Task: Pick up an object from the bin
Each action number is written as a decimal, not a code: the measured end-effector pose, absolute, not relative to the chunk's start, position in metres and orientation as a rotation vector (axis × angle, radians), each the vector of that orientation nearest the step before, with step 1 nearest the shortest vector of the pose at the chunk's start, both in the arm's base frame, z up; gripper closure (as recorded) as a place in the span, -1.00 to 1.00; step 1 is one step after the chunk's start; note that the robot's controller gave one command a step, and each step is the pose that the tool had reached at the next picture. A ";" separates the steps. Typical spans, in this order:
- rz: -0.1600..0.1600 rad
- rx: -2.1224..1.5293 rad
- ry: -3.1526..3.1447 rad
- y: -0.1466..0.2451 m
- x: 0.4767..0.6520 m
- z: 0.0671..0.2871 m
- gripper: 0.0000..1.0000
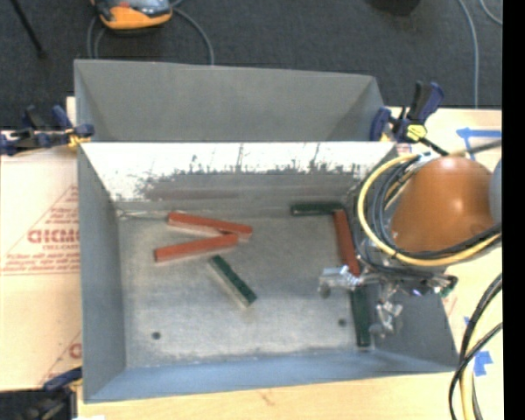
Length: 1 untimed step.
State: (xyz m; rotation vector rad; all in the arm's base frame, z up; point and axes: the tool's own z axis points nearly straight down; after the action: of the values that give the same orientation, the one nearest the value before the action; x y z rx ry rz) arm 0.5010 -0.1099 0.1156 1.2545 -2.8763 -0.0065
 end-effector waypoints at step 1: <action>-0.001 1.368 -2.830 -0.153 0.486 0.117 -1.00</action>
Offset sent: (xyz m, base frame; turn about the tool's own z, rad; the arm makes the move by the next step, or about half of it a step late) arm -0.0300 -0.0237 -0.0456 -0.2571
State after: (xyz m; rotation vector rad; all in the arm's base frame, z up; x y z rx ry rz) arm 0.4863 -0.1534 0.1165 1.3681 -2.8305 -0.0007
